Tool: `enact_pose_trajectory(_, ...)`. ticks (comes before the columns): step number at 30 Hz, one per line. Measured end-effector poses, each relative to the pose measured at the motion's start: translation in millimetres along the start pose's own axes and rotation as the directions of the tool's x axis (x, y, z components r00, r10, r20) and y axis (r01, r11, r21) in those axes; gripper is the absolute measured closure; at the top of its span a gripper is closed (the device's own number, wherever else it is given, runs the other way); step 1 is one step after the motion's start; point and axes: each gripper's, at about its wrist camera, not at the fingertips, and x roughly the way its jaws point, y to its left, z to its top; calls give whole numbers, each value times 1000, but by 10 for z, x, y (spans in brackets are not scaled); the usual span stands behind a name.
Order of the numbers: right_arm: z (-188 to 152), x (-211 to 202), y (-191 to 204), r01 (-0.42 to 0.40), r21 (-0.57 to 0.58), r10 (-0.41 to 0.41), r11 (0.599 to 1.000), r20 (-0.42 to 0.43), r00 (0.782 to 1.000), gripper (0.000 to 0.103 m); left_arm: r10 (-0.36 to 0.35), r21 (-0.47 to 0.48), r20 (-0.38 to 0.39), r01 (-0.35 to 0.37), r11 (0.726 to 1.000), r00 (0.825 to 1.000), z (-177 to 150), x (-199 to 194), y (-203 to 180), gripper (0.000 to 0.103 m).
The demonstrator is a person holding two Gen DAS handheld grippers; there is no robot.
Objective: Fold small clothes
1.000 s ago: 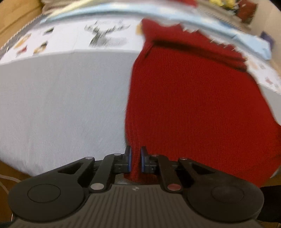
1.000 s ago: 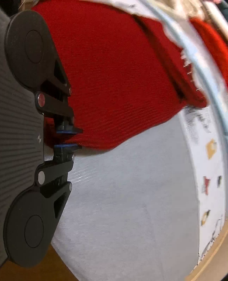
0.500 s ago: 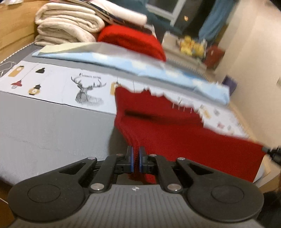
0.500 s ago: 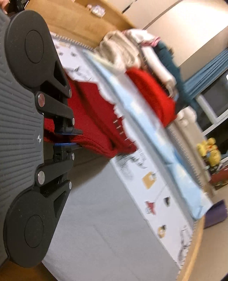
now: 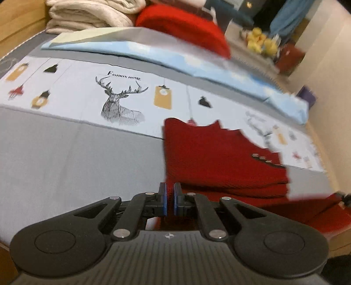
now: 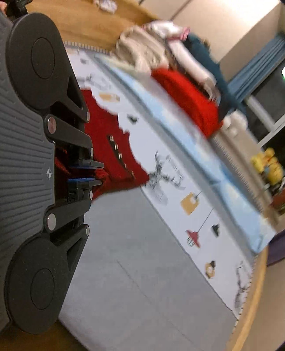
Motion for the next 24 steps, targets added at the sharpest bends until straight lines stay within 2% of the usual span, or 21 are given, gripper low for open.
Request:
enact_pose_trajectory(3,245,547,38,43,-12,-44,999,-30,999,96,0,-48,20,1,999,1000,241,401,127,97)
enact_pose_trajectory(5,361,847,20,76,0,-76,997,-20,997,93,25,-80,41,-22,997,999,283,568,249,94)
enact_pose_trajectory(7,384,1082,-24,142,-16,-141,990,26,990,91,20,-144,-33,-25,989,999,295,738,373,82)
enact_pose_trajectory(9,313,1227,-129,172,-39,-171,984,48,984,81,-12,-193,-74,-3,981,997,268,856,453,75)
enact_pose_trajectory(10,238,1273,-214,163,-29,-162,986,39,986,78,-20,-195,-93,2,981,995,252,915,468,68)
enact_pose_trajectory(12,172,1417,-369,159,59,-154,985,-80,985,76,-23,-188,-126,-1,982,992,203,1052,493,61)
enact_pose_trajectory(13,136,1449,-407,114,88,-106,990,-88,990,74,-20,-187,-145,-7,982,989,174,1113,490,61)
enact_pose_trajectory(14,115,1498,-411,101,84,-92,991,-109,990,71,-20,-186,-165,-11,982,986,141,1184,486,61)
enact_pose_trajectory(18,12,1671,-378,131,26,-125,991,-158,979,67,-39,-214,-213,-8,977,976,27,1398,476,61)
enact_pose_trajectory(21,-57,1752,-375,143,20,-137,990,-185,973,66,-73,-231,-224,19,973,972,-7,1496,418,61)
enact_pose_trajectory(24,-112,1839,-356,170,-13,-169,985,-209,963,66,-74,-217,-231,22,976,970,-15,1547,337,63)
